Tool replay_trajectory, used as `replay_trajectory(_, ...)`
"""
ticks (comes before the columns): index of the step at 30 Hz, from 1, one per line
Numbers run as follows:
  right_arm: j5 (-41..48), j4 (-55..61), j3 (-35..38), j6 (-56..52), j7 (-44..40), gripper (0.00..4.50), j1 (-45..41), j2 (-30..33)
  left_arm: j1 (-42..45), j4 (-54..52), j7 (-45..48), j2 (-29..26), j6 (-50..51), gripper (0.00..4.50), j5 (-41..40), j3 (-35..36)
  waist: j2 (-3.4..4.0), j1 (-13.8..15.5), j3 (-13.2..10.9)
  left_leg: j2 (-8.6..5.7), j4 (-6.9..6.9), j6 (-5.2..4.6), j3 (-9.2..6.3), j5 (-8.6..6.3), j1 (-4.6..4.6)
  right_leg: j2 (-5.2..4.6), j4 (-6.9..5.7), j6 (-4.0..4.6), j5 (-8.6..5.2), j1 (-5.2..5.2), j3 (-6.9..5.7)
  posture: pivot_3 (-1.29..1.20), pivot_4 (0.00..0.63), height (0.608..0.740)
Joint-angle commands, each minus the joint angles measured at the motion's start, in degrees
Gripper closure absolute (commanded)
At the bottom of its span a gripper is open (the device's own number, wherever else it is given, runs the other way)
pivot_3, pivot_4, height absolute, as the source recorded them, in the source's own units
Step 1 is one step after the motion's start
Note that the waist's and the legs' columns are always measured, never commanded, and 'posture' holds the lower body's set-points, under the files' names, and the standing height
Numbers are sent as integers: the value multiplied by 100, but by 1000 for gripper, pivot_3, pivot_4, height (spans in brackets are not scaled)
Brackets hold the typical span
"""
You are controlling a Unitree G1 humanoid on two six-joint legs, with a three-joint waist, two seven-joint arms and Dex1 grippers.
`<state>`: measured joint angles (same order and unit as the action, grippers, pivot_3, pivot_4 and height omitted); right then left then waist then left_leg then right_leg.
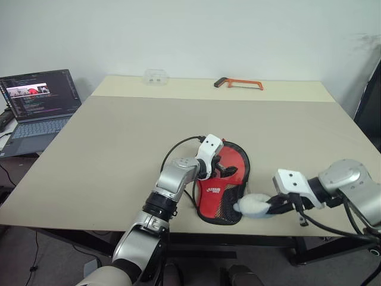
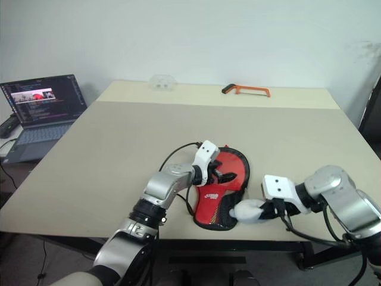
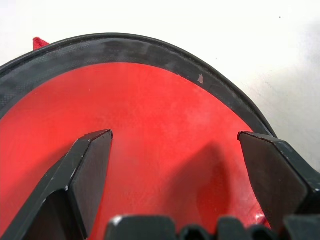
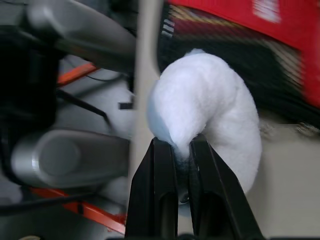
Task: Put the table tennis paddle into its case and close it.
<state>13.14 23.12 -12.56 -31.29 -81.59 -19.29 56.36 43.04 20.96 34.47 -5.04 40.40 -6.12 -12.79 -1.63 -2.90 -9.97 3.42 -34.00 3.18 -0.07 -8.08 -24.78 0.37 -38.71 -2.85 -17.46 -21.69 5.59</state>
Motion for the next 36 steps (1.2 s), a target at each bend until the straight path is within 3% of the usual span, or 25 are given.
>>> replay_trajectory(1, 560, 590, -19, 86, -382, 4495, 210, 101, -217, 512, 26, -3, 191, 107, 128, -221, 0, 3, 0, 0, 0, 1, 0, 0, 0, -1, 2, 0, 0, -4, 0, 0, 150, 740)
replay_trajectory(11, 1038, 1229, -242, 119, -496, 4495, 739, 273, -148, 619, 105, -24, 149, 107, 164, -287, -22, 18, 13, 0, -3, 11, -2, -7, 1, -2, 10, 1, -1, -3, -3, 0, 150, 740)
replay_trajectory(19, 1003, 1068, -330, 189, -479, 4495, 674, 236, -116, 664, 159, -84, 125, 107, 216, -261, -27, 18, 15, -2, -3, 17, -1, -11, 0, -7, 15, 1, -1, -3, -3, 0, 150, 740)
replay_trajectory(28, 949, 123, 0, -38, -201, 4495, 280, 246, -209, 463, 199, -126, 185, 107, 172, -248, -30, 11, 16, -2, -3, 12, 0, -8, 1, -7, 14, 1, -1, -3, -2, 0, 150, 740)
replay_trajectory(36, 1093, -448, 252, -92, -393, 1870, 220, 537, -493, -710, 773, -599, 225, 107, -361, 132, -32, -9, 13, 8, 6, 23, 3, -17, -2, 2, 5, -7, -2, 15, -2, 0, 150, 740)
